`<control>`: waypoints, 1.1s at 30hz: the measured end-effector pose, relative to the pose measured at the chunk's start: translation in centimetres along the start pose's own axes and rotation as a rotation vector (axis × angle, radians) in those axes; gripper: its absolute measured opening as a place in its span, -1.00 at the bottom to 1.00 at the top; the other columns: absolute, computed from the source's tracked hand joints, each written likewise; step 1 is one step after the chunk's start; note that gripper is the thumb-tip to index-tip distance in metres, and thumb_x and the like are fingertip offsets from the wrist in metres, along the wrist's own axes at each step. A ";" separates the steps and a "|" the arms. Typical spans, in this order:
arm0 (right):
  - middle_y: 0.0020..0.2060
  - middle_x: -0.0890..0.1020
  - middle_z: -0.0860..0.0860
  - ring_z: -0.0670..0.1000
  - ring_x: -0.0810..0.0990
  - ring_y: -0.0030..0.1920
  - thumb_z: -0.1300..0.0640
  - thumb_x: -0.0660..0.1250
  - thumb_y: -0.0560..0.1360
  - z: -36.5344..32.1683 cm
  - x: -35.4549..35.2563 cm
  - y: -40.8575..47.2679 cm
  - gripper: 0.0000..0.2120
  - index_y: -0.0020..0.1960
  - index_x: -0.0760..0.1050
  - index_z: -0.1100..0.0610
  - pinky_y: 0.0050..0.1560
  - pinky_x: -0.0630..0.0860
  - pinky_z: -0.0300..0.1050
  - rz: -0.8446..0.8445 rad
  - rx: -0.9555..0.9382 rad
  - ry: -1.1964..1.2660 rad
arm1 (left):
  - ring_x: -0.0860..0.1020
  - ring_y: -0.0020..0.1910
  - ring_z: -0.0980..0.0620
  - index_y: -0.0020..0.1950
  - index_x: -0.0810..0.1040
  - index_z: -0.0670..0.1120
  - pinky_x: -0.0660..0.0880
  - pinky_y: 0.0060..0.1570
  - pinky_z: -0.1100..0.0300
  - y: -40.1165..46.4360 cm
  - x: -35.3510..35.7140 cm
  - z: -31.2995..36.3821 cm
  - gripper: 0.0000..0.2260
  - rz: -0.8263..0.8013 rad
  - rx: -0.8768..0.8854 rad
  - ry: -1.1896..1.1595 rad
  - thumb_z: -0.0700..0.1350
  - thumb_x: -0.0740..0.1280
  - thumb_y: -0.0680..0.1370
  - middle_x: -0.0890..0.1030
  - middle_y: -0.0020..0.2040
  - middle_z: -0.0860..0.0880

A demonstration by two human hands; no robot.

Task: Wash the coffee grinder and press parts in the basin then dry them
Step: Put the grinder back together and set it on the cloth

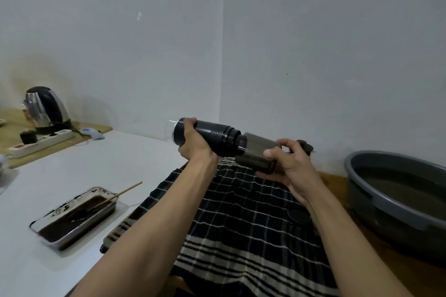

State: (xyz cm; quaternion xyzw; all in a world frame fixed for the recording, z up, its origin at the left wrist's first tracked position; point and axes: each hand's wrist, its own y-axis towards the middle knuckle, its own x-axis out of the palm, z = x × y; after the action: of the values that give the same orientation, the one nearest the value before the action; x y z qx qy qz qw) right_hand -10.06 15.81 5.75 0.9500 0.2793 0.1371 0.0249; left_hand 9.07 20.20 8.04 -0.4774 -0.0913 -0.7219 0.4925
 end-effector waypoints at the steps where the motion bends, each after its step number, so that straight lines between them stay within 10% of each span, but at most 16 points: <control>1: 0.02 0.56 0.18 0.17 0.69 0.01 0.31 0.44 0.50 0.2 0.3 0.0 -0.53 0.33 0.34 0.14 0.04 0.65 0.30 -0.007 0.000 0.006 | 0.70 -0.14 -0.09 0.25 0.51 -0.15 0.60 -0.41 0.16 -0.3 0.1 -0.1 -0.42 -0.008 0.002 0.010 0.04 0.55 0.31 0.70 0.01 -0.08; 12: 0.16 0.59 0.24 0.17 0.71 0.07 0.18 0.57 0.36 1.7 1.4 -0.1 -0.39 0.33 0.38 0.07 0.06 0.65 0.29 -0.034 -0.041 0.114 | 0.69 -0.04 -0.08 0.23 0.48 -0.08 0.60 -0.23 0.08 -1.1 0.6 -0.4 -0.44 -0.081 0.097 0.117 0.06 0.55 0.32 0.68 0.07 -0.07; 21: 0.21 0.58 0.13 0.09 0.71 0.11 0.20 0.51 0.48 1.9 1.7 -0.5 -0.52 0.33 0.43 0.02 0.13 0.64 0.24 -0.049 -0.179 0.067 | 0.65 -0.21 -0.08 0.24 0.53 -0.18 0.56 -0.47 0.20 -1.7 0.6 -0.8 -0.50 -0.120 0.040 0.021 0.02 0.52 0.39 0.66 -0.06 -0.09; 26: 0.18 0.61 0.06 0.14 0.66 0.18 0.16 0.58 0.34 1.7 0.2 -0.7 -0.46 0.26 0.50 -0.04 0.15 0.64 0.12 -0.048 -0.260 0.044 | 0.67 -0.18 -0.12 0.12 0.59 -0.18 0.68 -0.13 -0.01 -1.6 1.1 -0.6 -0.52 -0.184 -0.082 0.044 0.06 0.53 0.32 0.68 -0.09 -0.09; 30: 0.17 0.60 -0.01 -0.13 0.67 0.06 0.08 0.60 0.39 1.9 1.3 -1.4 -0.47 0.28 0.47 -0.07 -0.04 0.62 -0.22 0.046 -0.388 -0.195 | 0.68 -0.21 -0.08 0.19 0.59 -0.16 0.60 -0.34 0.17 -1.9 0.9 -1.5 -0.49 -0.126 0.021 0.050 0.07 0.52 0.33 0.73 -0.02 -0.09; 33: 0.18 0.61 0.01 -0.02 0.69 0.10 -0.01 0.63 0.35 2.1 0.7 -1.4 -0.46 0.25 0.49 -0.13 0.05 0.67 0.01 0.029 -0.344 -0.164 | 0.67 -0.21 -0.08 0.22 0.57 -0.17 0.58 -0.40 0.18 -1.9 0.8 -1.6 -0.47 -0.162 0.017 0.055 0.06 0.52 0.35 0.70 -0.04 -0.09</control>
State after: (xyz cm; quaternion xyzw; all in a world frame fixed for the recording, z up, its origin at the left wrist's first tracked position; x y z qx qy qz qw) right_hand -9.69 17.44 3.67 0.9437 0.2349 0.1053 0.2076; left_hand 6.55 19.67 8.43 -0.4441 -0.1222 -0.7715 0.4390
